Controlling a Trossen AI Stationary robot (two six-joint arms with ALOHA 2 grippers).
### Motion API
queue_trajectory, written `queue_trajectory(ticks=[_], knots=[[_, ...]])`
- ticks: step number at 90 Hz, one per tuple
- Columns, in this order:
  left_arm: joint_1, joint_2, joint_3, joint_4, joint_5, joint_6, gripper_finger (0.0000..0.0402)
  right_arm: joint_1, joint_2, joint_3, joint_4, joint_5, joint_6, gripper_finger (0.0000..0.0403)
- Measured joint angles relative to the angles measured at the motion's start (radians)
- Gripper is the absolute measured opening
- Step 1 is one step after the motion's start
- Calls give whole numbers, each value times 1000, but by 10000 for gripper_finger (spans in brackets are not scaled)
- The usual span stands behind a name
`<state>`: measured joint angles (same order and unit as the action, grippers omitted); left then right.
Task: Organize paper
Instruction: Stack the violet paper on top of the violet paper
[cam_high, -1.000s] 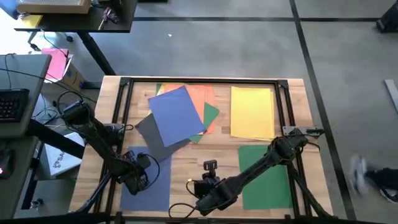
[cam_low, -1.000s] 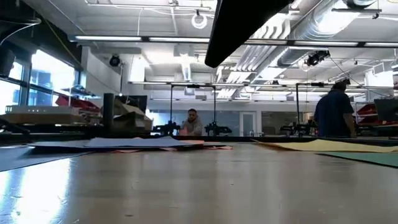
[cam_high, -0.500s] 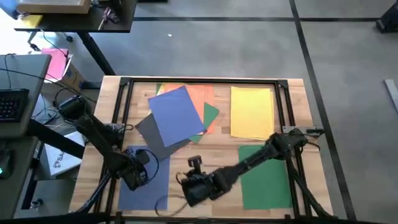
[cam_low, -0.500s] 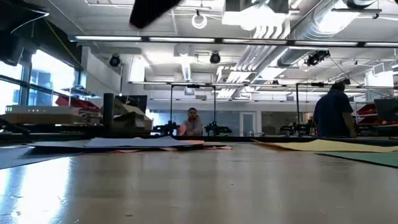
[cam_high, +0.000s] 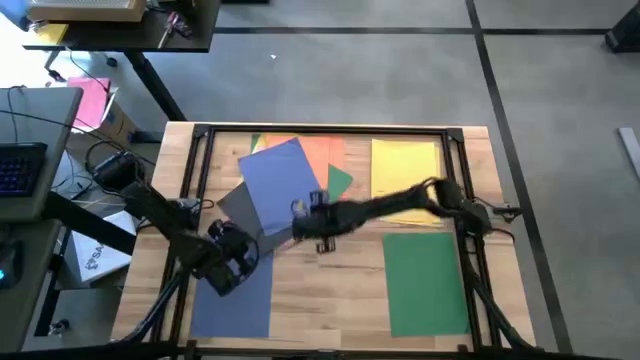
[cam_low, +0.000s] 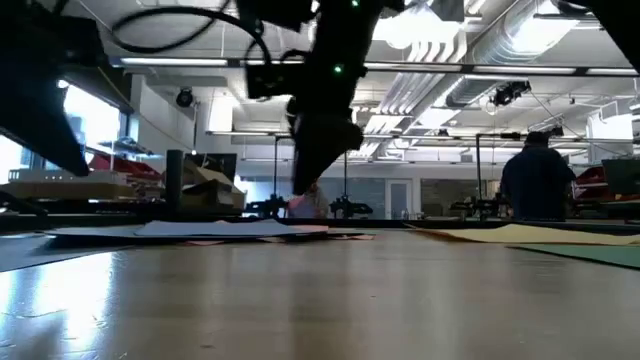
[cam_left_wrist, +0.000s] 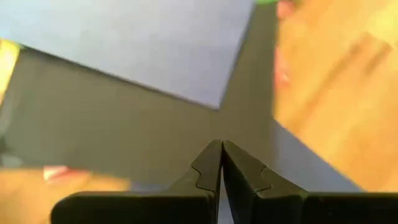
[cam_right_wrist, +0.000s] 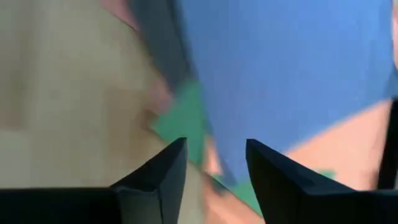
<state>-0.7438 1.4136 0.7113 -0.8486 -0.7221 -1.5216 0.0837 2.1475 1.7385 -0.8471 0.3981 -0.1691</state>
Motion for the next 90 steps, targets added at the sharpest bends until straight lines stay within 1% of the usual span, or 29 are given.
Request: queue_trajectory(ticks=[7, 14, 17, 23, 31, 37, 44, 50, 56, 62, 69, 76, 84, 90], knots=[[36, 0, -29, 43, -23, 34, 0, -55, -83, -114, 87, -73, -58, 157], [74, 0, -57, 91, -43, 65, 0, -97, -147, -249, 251, -204, -142, 158], [95, 0, -72, 119, -49, 85, 0, -106, -166, -306, 321, -240, -178, 158], [144, 0, -96, 181, -63, 131, 0, -111, -177, -405, 440, -253, -246, 158], [224, 0, -122, 258, -64, 220, 0, -105, -176, -485, 571, -263, -329, 158], [295, 0, -144, 328, -31, 303, 0, -90, -164, -519, 690, -271, -333, 158], [387, -1, -165, 366, 39, 396, 0, -64, -151, -532, 781, -258, -330, 158], [460, 1, -180, 378, 98, 435, 0, -46, -149, -524, 852, -235, -333, 158], [520, 1, -193, 388, 113, 474, 0, -35, -140, -505, 925, -239, -328, 158], [567, 1, -213, 444, 119, 537, 0, -32, -117, -490, 940, -262, -327, 158], [614, 1, -241, 558, 163, 632, 0, -32, -73, -466, 956, -281, -329, 158], [652, 3, -273, 723, 245, 706, 0, -30, -30, -433, 956, -303, -329, 158], [673, 3, -313, 872, 320, 731, 0, -23, 14, -392, 938, -274, -337, 159], [678, 3, -325, 919, 353, 730, 0, -16, 31, -366, 871, -255, -353, 162]])
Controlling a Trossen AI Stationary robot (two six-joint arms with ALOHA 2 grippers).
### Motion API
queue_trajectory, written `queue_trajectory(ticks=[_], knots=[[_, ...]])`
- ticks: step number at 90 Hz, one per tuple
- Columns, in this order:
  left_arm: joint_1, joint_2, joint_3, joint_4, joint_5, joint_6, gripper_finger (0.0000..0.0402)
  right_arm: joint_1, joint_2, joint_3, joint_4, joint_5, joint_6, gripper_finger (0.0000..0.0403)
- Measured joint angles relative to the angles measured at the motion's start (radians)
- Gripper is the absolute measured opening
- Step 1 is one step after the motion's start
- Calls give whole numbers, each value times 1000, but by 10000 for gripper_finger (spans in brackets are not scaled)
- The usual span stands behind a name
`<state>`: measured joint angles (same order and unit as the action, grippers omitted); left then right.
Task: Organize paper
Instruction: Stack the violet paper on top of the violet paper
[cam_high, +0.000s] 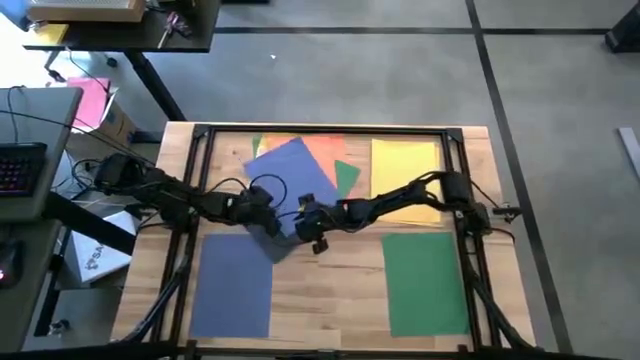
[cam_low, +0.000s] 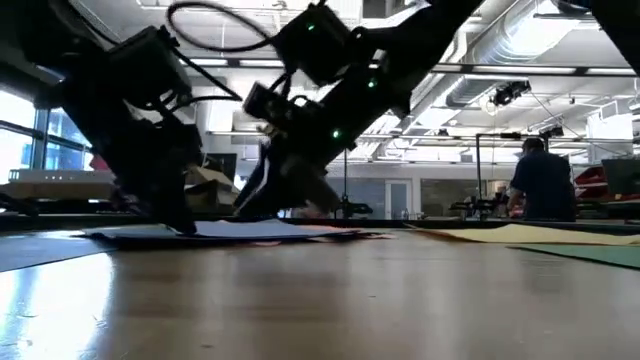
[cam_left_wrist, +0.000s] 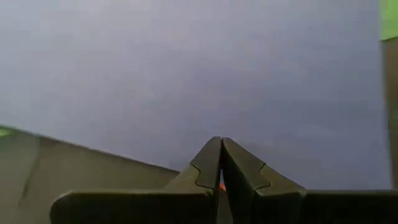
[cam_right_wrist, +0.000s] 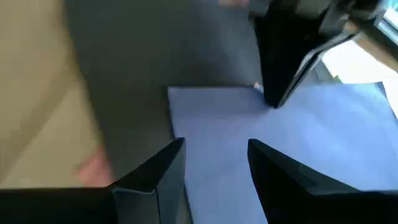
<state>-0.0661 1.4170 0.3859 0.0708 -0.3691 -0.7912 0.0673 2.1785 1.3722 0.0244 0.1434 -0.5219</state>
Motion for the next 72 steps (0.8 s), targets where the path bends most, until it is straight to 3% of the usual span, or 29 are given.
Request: queue_trajectory(ticks=[18, 32, 46, 72], knots=[[1, 0, 0, -6, 18, -17, 0, 30, 1, 75, -146, 2, -18, 196], [1, 0, -1, 1, 31, -52, 0, 42, 27, 78, -70, 24, 4, 228], [1, 1, 0, 4, 51, -88, 0, 54, 75, 79, -1, 57, 20, 232], [1, 4, -1, 1, 58, -86, 0, 106, 103, 78, 85, 327, 28, 212]])
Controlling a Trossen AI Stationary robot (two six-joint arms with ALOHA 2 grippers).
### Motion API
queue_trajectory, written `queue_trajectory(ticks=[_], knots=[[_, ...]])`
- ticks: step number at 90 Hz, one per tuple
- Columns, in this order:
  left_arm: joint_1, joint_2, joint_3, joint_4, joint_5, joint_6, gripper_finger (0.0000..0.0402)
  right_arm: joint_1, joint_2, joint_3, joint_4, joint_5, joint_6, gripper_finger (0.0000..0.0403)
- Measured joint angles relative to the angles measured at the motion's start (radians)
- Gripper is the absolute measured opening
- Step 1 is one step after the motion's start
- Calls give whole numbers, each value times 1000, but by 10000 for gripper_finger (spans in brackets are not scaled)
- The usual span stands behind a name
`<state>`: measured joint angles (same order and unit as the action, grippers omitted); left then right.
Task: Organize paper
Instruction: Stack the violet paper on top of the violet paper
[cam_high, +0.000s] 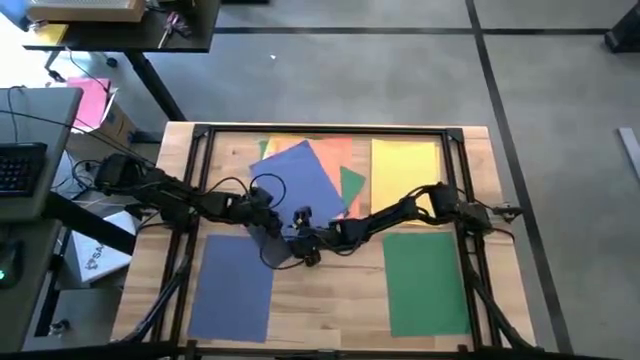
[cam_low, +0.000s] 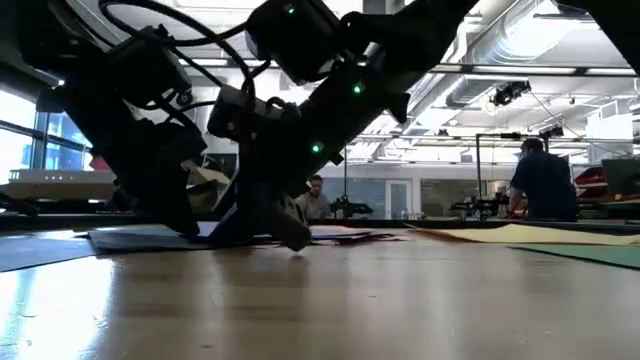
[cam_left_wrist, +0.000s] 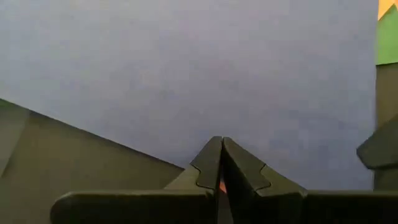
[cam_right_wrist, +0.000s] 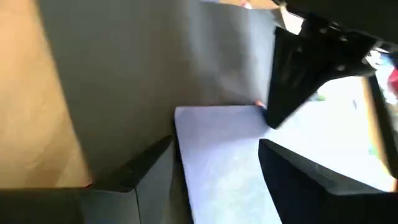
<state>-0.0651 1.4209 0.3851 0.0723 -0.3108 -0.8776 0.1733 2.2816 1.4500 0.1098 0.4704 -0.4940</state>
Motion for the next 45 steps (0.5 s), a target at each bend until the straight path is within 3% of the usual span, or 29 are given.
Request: queue_trajectory(ticks=[14, 31, 45], knots=[[-1, 12, 1, 3, 7, 8, 0, 5, 0, 7, 12, 112, -6, 201], [-1, 36, 2, 9, 4, 10, 0, 6, -11, 9, -7, 121, -44, 179], [-1, 37, 1, 12, 4, 19, 0, -5, -17, 10, -39, 96, -10, 130]])
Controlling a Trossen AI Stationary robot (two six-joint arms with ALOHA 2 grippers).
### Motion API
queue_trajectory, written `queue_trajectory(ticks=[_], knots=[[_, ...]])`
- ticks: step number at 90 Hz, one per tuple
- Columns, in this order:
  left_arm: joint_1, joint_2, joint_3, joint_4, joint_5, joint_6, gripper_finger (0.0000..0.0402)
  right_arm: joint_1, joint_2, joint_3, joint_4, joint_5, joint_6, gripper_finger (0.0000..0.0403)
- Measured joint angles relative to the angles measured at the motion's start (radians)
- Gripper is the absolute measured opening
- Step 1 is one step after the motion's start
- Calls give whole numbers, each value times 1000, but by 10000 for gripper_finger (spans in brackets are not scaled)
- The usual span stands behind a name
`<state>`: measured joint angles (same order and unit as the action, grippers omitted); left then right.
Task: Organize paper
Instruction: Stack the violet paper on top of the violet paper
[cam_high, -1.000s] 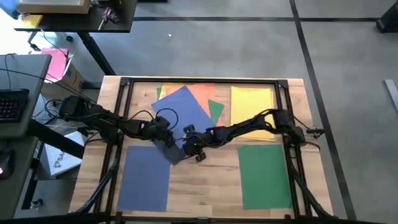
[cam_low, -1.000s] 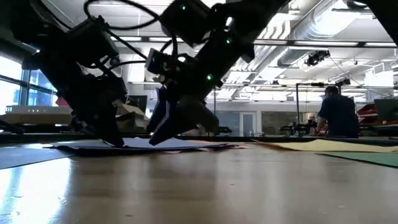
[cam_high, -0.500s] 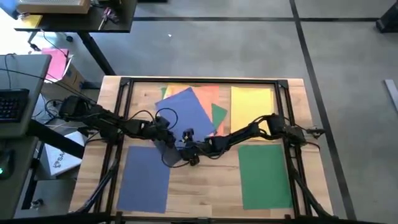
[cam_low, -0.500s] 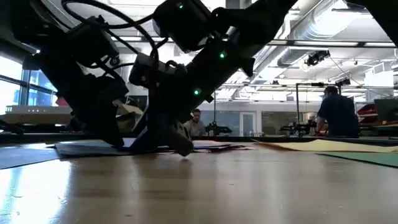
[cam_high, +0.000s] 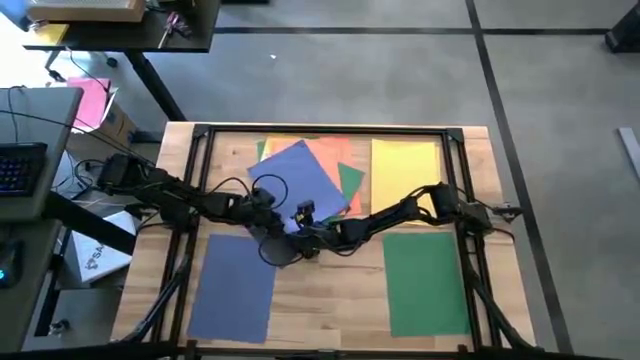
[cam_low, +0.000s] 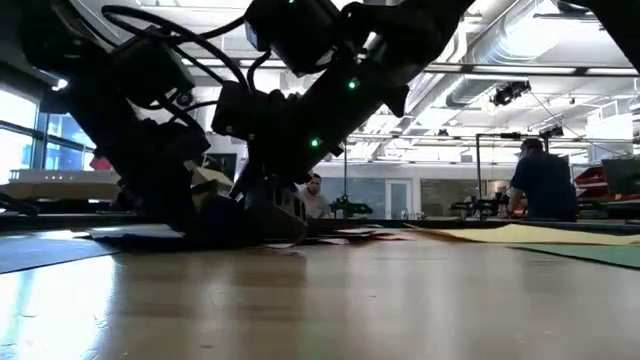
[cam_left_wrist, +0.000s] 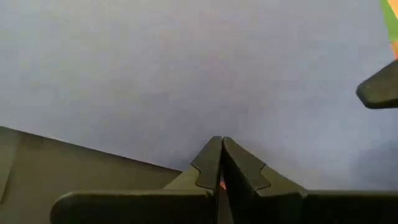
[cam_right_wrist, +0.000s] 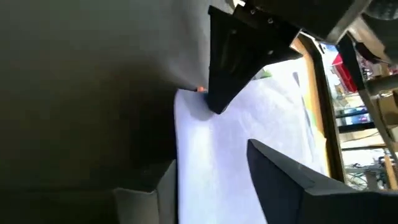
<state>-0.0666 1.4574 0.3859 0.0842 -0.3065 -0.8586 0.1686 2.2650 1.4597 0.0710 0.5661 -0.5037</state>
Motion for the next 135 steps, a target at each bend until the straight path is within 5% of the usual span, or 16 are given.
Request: queue_trajectory(ticks=[32, 48, 76, 101, 135], knots=[[0, -6, 6, 41, 1, 95, 0, -40, 0, 48, -127, -104, 78, 4], [0, -74, 72, -72, -36, 222, 0, -39, 0, 122, -245, -90, 119, 0], [-34, -307, 370, -652, -177, 288, 0, 15, -2, 285, -392, -141, 263, 0], [-204, -453, 493, -640, -117, 256, 0, 96, 39, 449, -384, -352, 522, 0], [-442, -437, 494, -647, -18, 13, 0, 192, 331, 900, -463, -463, 756, 0]])
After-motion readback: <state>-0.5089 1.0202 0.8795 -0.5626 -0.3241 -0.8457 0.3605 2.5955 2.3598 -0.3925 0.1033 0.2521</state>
